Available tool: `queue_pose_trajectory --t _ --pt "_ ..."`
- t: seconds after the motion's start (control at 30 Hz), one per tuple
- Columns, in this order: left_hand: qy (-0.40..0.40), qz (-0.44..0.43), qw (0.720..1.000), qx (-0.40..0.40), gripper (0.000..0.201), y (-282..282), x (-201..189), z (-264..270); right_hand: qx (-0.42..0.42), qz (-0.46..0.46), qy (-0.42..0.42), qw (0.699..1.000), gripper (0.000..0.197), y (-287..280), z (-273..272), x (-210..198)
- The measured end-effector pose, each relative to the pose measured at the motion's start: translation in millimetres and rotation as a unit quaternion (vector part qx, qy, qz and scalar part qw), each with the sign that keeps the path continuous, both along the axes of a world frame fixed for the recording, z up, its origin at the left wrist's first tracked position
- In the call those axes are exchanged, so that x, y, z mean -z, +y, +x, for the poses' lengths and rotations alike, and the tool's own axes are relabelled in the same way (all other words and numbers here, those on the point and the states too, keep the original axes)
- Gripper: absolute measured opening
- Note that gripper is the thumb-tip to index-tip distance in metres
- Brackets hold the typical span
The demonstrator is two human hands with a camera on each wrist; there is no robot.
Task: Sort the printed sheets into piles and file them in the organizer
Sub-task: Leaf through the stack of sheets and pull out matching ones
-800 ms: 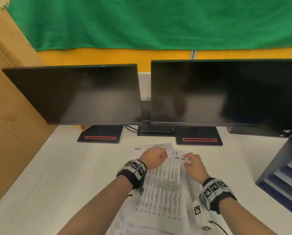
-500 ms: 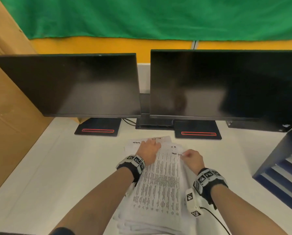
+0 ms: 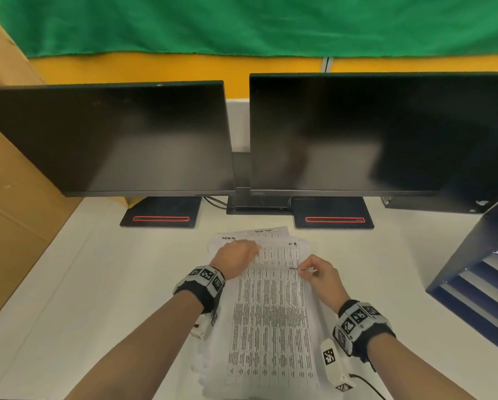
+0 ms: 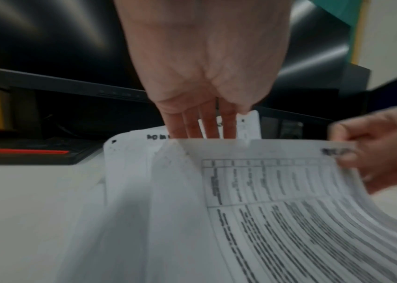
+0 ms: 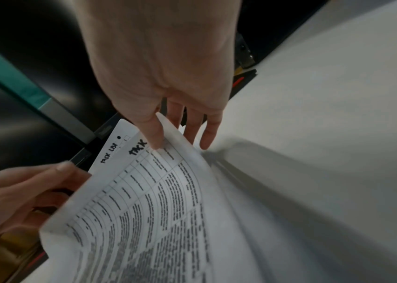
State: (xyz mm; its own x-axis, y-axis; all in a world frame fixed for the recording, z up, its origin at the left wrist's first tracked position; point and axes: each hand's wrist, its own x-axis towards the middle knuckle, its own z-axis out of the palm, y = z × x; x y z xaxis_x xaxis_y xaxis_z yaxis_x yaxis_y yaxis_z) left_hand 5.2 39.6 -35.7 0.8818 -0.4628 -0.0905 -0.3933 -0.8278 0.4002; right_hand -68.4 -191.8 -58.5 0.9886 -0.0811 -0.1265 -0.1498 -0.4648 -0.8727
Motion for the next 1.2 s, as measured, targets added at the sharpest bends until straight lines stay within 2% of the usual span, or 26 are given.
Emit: queue_pose_trajectory --t 0.07,0.13,0.2,0.27,0.4,0.57,0.7,0.87,1.1,1.2 --pt "-0.011 0.001 0.998 -0.054 0.023 9.1 0.6 8.9 -0.006 0.000 -0.005 1.000 0.011 -0.9 -2.6 -1.3" --pt "0.012 0.026 0.997 -0.078 0.030 14.7 0.6 14.8 -0.012 -0.003 -0.013 1.000 0.010 -1.4 -3.6 -2.1" --pt "0.035 0.052 0.996 -0.061 0.028 16.5 0.2 18.5 -0.017 -0.006 -0.017 1.000 0.009 -1.3 -3.7 -3.6" --pt "0.025 0.065 0.996 -0.047 0.024 17.2 2.0 21.5 -0.022 -0.011 -0.007 1.000 0.010 -1.1 -3.3 -4.6" --pt "-0.060 0.083 0.994 -0.023 0.010 14.5 3.1 20.3 -0.005 -0.032 -0.011 0.999 0.021 -0.7 -1.5 -0.2" --pt "-0.101 0.077 0.989 0.073 0.014 14.1 1.6 7.8 0.022 -0.068 -0.004 0.997 0.010 -3.6 2.0 1.6" --pt "-0.107 0.083 0.984 0.117 0.017 16.5 1.5 -2.4 0.003 -0.072 0.000 0.997 0.015 -6.4 6.2 0.9" --pt "-0.066 0.060 0.991 0.102 0.018 14.0 -5.6 -9.4 0.000 -0.058 -0.007 0.998 0.027 -6.5 10.1 -0.2" --pt "-0.043 0.059 0.986 0.152 0.024 17.7 -8.0 -12.2 -0.031 -0.023 0.014 0.999 0.008 -9.2 23.9 -4.2" --pt "0.022 -0.028 0.997 0.066 0.026 16.5 -5.2 -5.5 -0.046 -0.034 0.004 0.998 0.005 -8.3 23.3 -5.2"
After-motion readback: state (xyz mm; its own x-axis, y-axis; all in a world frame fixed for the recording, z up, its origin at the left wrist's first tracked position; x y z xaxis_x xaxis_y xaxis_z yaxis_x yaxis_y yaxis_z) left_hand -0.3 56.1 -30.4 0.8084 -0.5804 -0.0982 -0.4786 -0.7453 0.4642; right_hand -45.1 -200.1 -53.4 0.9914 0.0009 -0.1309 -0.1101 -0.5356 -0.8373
